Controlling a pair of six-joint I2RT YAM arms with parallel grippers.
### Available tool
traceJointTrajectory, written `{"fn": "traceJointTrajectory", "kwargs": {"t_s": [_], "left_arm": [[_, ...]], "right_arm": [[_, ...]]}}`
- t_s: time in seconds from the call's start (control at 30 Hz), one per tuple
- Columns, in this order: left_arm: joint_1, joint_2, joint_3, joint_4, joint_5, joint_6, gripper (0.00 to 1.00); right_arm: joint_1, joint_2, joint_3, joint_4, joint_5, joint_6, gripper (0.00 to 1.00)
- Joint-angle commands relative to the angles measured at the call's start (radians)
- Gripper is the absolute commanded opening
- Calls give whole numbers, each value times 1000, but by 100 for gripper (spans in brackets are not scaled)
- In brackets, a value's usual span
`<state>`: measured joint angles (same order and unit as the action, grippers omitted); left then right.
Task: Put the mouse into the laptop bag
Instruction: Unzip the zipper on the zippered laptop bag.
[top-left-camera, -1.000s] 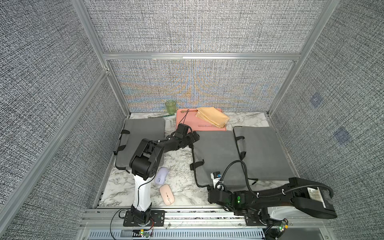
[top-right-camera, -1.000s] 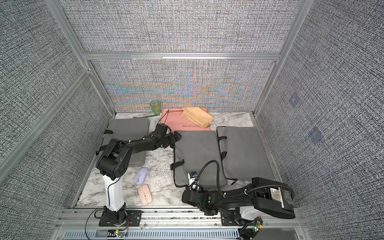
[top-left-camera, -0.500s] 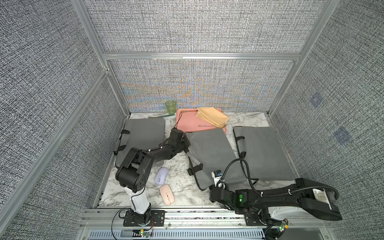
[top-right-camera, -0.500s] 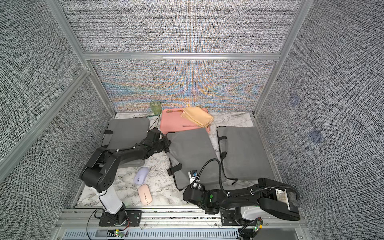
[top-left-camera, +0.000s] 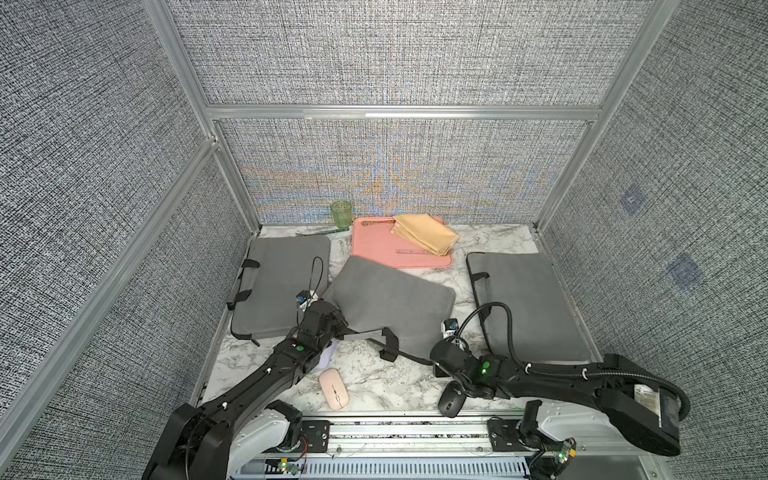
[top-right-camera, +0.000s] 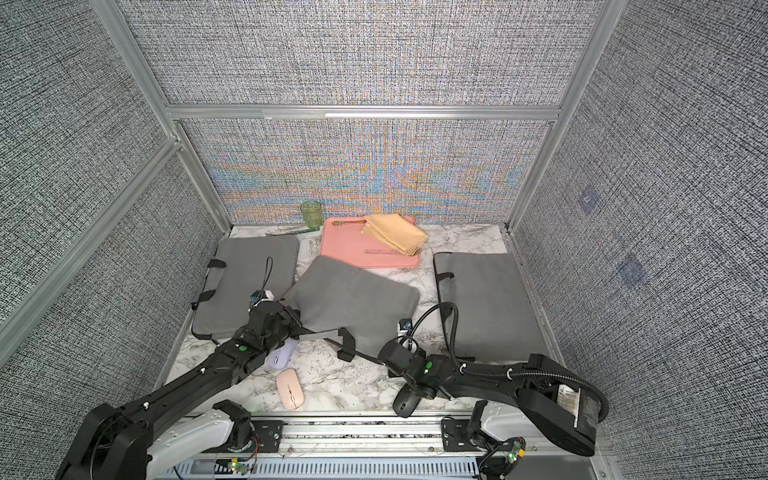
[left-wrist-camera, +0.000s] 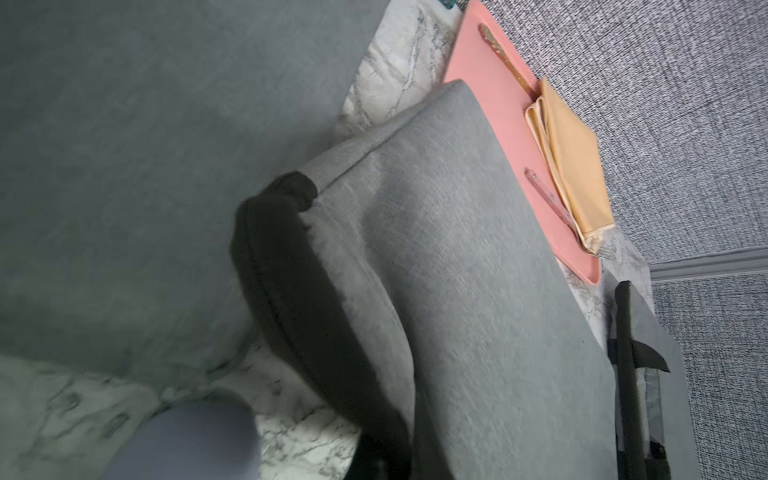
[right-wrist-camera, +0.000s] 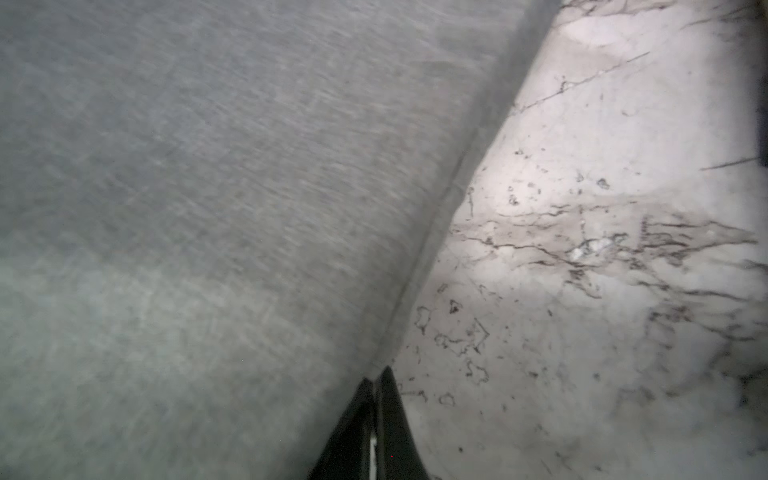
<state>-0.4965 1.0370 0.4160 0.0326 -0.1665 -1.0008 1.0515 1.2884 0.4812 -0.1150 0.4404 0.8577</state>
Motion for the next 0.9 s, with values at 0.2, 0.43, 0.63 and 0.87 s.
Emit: {"fn": "traceJointTrajectory", "kwargs": {"t_s": [0.2, 0.43, 0.63, 0.87], "left_arm": [[-15, 59, 25, 59, 22, -20, 0], [-106, 51, -17, 63, -23, -68, 84], [-329, 172, 21, 149, -38, -104, 95], [-423, 470, 161, 298, -38, -113, 73]], "right_arm": [[27, 72, -5, 31, -267, -45, 0], [-196, 155, 80, 87, -323, -122, 0], [-292, 157, 161, -2, -311, -176, 0], [-288, 81, 86, -38, -328, -144, 0]]}}
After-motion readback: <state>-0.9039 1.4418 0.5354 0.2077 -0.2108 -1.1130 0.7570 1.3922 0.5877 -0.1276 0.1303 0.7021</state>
